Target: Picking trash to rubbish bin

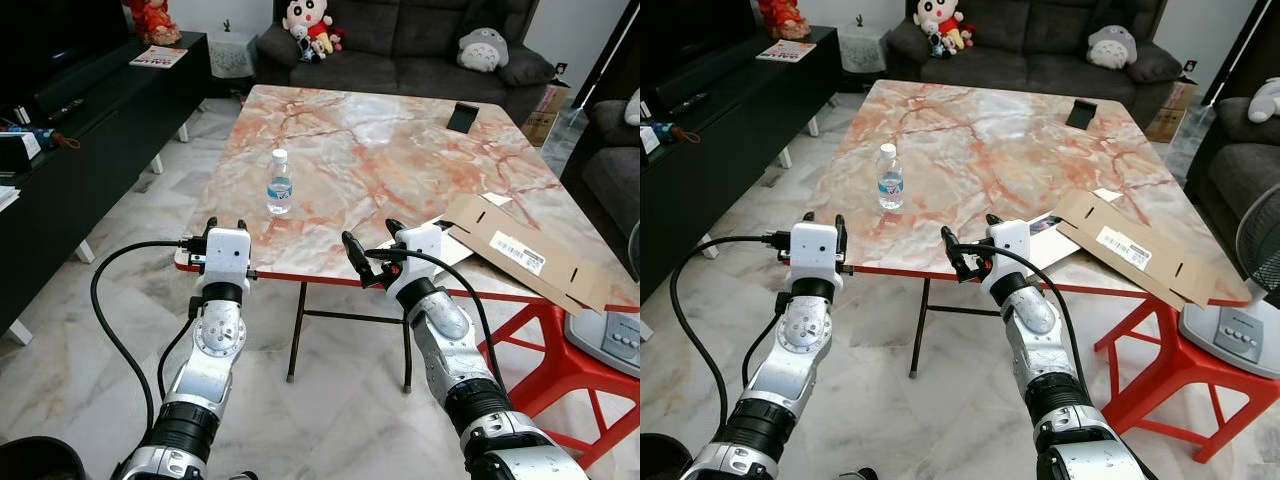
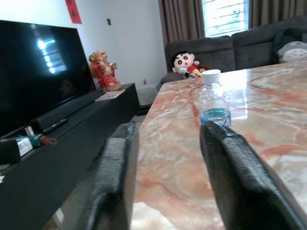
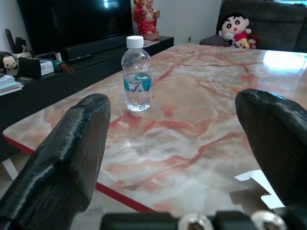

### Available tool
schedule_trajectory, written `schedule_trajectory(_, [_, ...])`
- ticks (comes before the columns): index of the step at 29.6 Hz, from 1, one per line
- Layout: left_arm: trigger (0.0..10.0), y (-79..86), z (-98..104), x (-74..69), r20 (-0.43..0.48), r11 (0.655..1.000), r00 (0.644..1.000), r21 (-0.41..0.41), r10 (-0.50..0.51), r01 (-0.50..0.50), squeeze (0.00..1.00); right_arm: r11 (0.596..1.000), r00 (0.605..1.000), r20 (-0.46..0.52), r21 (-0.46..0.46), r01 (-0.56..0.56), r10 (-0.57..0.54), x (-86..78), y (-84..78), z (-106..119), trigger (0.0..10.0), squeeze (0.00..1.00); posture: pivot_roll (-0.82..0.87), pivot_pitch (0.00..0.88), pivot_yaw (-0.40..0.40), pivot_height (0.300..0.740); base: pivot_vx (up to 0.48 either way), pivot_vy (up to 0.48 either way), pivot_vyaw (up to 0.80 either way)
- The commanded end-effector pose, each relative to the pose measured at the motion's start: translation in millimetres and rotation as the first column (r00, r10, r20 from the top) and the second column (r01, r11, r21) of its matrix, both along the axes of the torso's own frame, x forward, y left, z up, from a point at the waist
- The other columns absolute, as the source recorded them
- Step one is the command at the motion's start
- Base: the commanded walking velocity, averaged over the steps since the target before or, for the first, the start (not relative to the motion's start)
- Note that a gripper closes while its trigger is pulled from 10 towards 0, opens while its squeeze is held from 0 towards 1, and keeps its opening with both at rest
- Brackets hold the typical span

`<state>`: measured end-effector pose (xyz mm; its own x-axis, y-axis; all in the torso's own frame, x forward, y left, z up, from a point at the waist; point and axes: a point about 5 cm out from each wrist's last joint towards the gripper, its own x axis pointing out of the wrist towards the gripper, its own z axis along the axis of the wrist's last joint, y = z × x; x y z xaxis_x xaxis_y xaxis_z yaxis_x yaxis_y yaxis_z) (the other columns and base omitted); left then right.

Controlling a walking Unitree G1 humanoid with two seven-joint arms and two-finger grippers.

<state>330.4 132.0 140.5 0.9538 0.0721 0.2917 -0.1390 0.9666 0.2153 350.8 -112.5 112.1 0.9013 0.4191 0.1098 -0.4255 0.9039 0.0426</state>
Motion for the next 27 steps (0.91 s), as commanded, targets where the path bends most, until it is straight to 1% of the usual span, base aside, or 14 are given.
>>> schedule_trajectory(1, [10.0, -4.2, 10, 2.0, 0.031, 1.0, 0.999, -0.006, -0.017, 0.017, 1.0, 1.0, 1.0, 0.011, 0.005, 0.006, -0.006, 1.8, -1.3, 4, 10.0, 0.0, 0.01, 0.045, -0.088, 0.74, 0.0, 0.0, 0.0])
schedule_trajectory(12, [10.0, -3.8, 13, 2.4, 0.04, 1.0, 0.999, -0.001, -0.016, 0.017, 1.0, 1.0, 1.0, 0.016, 0.009, 0.001, -0.001, 2.1, -0.3, 6, 10.0, 0.0, 0.01, 0.045, -0.088, 0.74, 0.0, 0.0, 0.0])
schedule_trajectory(16, [10.0, -2.3, 14, 2.6, 0.044, 1.0, 0.999, 0.001, -0.002, 0.002, 1.0, 1.0, 1.0, 0.016, 0.008, -0.004, 0.004, 2.2, 0.4, 6, 10.0, 0.0, 0.01, 0.041, -0.089, 0.74, 0.281, 0.0, 0.0])
schedule_trajectory(19, [10.0, 1.9, 13, 3.4, 0.029, 0.999, 0.999, 0.0, 0.036, -0.036, 1.0, 1.0, 1.0, 0.017, 0.005, -0.006, 0.006, 2.4, 0.6, 7, 10.0, 0.0, 0.01, 0.041, -0.089, 0.74, 0.306, 0.0, 0.0])
schedule_trajectory(20, [10.0, 4.6, 12, 3.9, 0.017, 0.998, 0.998, 0.01, 0.058, -0.058, 1.0, 1.0, 1.0, 0.017, 0.005, -0.007, 0.007, 2.5, 0.7, 7, 10.0, 0.0, 0.01, 0.041, -0.089, 0.74, 0.311, 0.0, 0.0])
schedule_trajectory(21, [10.0, 5.5, 12, 3.9, 0.017, 0.998, 0.998, 0.013, 0.063, -0.063, 0.0, 1.0, 1.0, 0.018, 0.004, -0.008, 0.008, 2.5, 0.8, 7, 10.0, 0.0, 0.01, 0.041, -0.089, 0.74, 0.285, 0.0, 0.0])
schedule_trajectory(27, [10.0, 7.3, 14, 3.8, 0.029, 0.998, 0.997, 0.006, 0.067, -0.067, 0.0, 1.0, 1.0, 0.02, 0.002, -0.01, 0.01, 2.3, 1.4, 7, 10.0, 0.0, 0.01, 0.036, -0.087, 0.74, 0.283, 0.0, 0.0])
